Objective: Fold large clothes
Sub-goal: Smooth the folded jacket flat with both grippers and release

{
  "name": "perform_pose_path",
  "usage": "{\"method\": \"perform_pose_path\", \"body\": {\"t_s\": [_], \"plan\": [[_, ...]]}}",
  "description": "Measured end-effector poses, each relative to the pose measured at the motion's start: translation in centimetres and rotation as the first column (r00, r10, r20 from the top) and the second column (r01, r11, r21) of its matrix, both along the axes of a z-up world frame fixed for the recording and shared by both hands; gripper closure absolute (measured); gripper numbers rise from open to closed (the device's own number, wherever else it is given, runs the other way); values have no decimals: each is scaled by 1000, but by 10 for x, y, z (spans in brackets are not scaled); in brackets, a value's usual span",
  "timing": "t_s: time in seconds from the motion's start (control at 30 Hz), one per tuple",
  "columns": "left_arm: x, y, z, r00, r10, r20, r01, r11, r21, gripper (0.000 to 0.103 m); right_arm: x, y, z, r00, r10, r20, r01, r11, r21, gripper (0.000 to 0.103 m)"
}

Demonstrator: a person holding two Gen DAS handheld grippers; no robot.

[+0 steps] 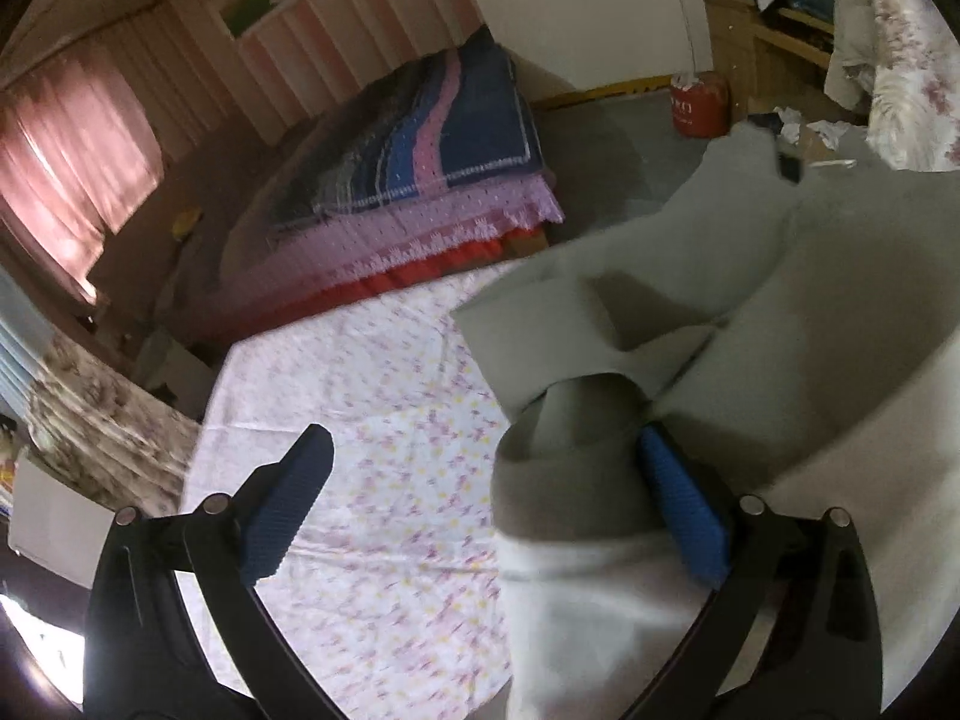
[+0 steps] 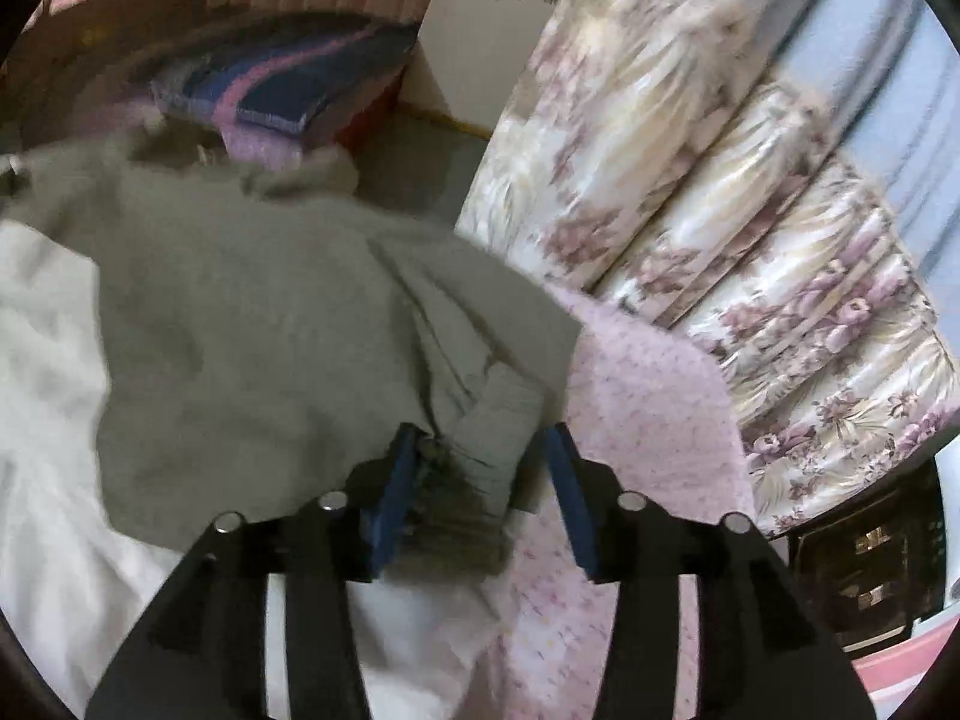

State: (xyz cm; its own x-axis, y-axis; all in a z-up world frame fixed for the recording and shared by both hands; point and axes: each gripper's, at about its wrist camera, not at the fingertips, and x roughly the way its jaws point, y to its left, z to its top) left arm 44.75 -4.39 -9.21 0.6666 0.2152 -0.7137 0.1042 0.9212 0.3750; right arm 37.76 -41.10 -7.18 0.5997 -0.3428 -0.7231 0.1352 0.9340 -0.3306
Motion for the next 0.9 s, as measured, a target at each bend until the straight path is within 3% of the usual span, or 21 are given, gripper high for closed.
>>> {"method": "perform_pose_path", "body": {"t_s": [0.03,0.07,0.17,0.3,0.37,0.47,0.6,0.7,0.8,0.83,0.9], "plan": [[-10,0,10,1000,-13,27,13,1000,-4,3,-8,-2,11,999,4,35,-5,999,36,47],[-19,-1,18,999,-25,43,26,1000,-15,3,-16,-2,21,998,6,70,-11,997,71,36],[-48,0,38,995,-69,68,76,991,-112,3,-32,6,38,989,35,141,-53,991,123,31],[-56,-7,24,996,-89,-14,85,974,-208,3,-24,23,18,992,93,80,-100,991,89,32],[-46,-9,5,997,-51,-53,41,982,-184,3,-16,24,-4,996,85,9,-86,993,77,33],[-29,-1,-20,991,-17,-133,-9,981,-195,3,-11,11,-27,997,61,-43,-55,991,123,33],[-11,19,-38,977,-14,-213,-52,952,-301,3,-10,-7,-46,998,25,-55,-10,968,250,31],[-8,17,-42,979,-17,-204,-45,955,-293,3,-13,-7,-43,999,26,-41,-14,964,265,30],[-19,14,-31,989,-14,-150,-23,969,-245,3,-41,6,-18,996,67,55,-78,969,233,26],[-26,14,-24,993,-11,-120,-16,975,-222,3,-51,7,-9,993,73,92,-92,968,234,23],[-41,15,-9,998,-5,-58,-6,983,-185,3,-75,11,9,984,62,168,-101,966,238,5]]}}
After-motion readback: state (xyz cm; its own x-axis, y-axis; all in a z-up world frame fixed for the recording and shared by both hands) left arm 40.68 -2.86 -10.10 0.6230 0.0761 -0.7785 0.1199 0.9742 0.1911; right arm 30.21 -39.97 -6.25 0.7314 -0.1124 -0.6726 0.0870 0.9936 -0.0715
